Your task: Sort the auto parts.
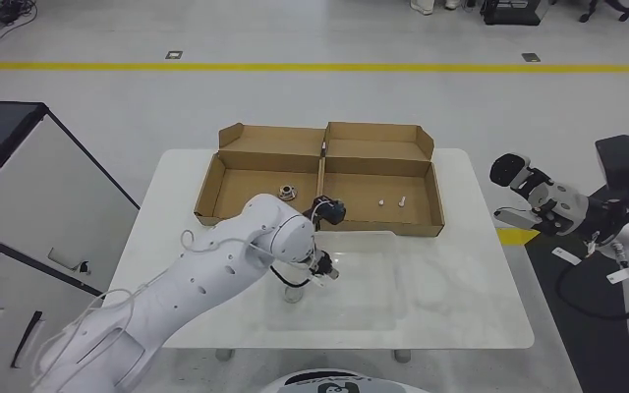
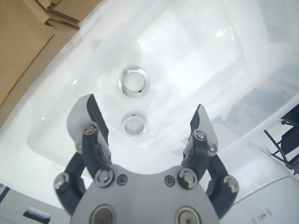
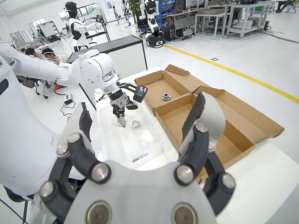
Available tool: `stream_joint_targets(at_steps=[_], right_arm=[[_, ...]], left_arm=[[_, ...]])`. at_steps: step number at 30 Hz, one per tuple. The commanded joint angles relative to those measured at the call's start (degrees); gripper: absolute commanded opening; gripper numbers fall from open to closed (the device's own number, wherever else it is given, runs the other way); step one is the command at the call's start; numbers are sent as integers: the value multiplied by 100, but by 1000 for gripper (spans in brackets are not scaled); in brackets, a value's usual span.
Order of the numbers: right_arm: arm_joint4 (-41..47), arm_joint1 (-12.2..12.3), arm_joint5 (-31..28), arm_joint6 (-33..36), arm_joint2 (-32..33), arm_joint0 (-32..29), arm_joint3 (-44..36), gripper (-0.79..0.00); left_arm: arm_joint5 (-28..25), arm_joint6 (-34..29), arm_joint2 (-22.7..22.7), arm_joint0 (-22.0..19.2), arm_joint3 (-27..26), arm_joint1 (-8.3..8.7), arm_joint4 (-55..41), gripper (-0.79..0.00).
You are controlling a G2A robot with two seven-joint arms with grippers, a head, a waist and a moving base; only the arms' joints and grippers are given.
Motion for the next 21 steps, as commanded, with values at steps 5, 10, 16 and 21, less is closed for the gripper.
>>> stream_joint_targets(at_steps=[5,10,16,21], right_arm=[[0,0,0,0,0,0,0,0],[0,0,0,0,0,0,0,0],[0,0,0,0,0,0,0,0],[0,0,0,0,0,0,0,0]], left_arm=[[32,32,247,-94,476,-112,54,-468],[62,62,364,-175,709,-193,82,-489],[72,72,390,-236,883,-248,90,-486],[115,115,457,-235,959,-291,197,-480]])
